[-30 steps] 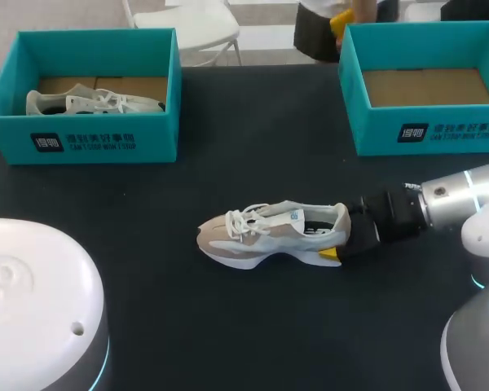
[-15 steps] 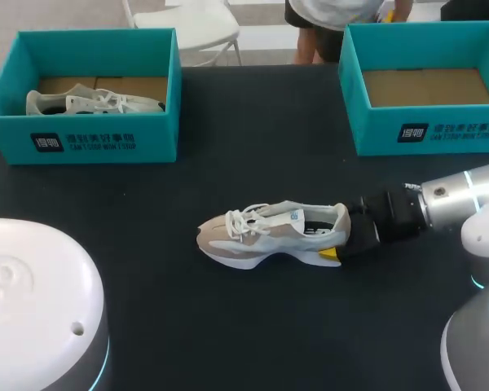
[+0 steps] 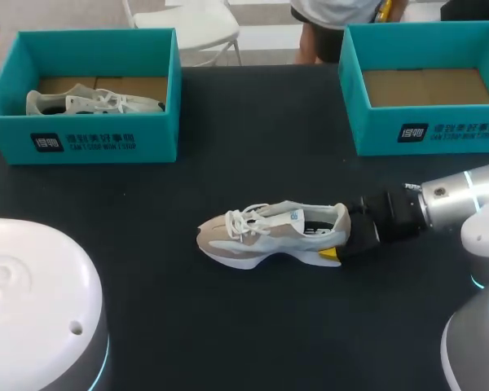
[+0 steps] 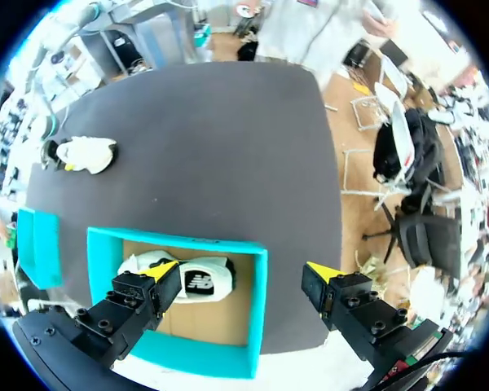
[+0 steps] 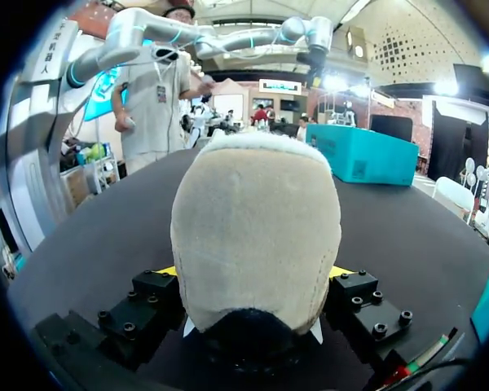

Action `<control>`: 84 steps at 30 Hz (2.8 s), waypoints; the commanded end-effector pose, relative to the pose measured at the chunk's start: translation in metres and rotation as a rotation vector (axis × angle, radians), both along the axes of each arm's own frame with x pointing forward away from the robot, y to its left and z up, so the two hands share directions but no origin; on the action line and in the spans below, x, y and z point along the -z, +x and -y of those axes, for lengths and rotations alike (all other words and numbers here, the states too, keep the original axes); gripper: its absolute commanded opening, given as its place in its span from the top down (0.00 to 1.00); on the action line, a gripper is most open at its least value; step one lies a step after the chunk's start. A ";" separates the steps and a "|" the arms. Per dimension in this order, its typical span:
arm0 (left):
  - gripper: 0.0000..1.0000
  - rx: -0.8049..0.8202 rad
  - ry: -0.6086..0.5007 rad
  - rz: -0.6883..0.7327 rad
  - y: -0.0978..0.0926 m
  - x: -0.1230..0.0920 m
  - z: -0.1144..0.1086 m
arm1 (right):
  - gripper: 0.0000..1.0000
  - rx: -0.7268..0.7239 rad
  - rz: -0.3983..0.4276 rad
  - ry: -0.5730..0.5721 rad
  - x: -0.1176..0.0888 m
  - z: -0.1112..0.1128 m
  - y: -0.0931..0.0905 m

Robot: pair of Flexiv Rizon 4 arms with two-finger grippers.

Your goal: Take the shoe out of the shoebox, open the shoe tongue, remove and reinsert the insole, then place the shoe into the shoebox

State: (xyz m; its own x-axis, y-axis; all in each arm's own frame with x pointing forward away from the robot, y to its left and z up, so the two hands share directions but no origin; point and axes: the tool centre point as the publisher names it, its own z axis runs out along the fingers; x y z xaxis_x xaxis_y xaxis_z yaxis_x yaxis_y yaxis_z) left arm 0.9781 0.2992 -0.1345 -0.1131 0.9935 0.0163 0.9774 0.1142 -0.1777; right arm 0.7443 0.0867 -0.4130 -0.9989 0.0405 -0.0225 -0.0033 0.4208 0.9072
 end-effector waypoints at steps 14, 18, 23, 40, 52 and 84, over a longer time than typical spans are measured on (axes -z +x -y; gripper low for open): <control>0.00 -1.154 0.167 -0.059 -0.019 -0.004 0.040 | 1.00 0.002 0.001 -0.002 0.005 -0.005 0.000; 0.00 -1.154 0.167 -0.059 -0.019 -0.004 0.040 | 1.00 0.002 0.001 -0.002 0.005 -0.005 0.000; 0.00 -1.154 0.167 -0.059 -0.019 -0.004 0.040 | 1.00 0.002 0.001 -0.002 0.005 -0.005 0.000; 0.00 -1.715 0.092 0.183 -0.057 -0.006 0.127 | 1.00 0.002 0.001 -0.002 0.005 -0.005 0.000; 0.00 -1.888 0.175 0.092 -0.060 0.001 0.149 | 1.00 0.002 0.001 -0.002 0.005 -0.005 0.000; 0.00 -2.145 0.173 0.101 -0.095 0.010 0.242 | 1.00 0.002 0.001 -0.002 0.005 -0.005 0.000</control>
State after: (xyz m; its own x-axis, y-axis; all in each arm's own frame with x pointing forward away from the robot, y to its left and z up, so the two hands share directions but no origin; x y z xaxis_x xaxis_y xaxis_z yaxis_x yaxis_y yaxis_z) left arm 0.8944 0.0715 -0.1443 -0.7856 -0.6180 0.0303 -0.6186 0.7856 -0.0151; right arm 0.7444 0.0863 -0.4132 -0.9989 0.0408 -0.0233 -0.0041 0.4193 0.9078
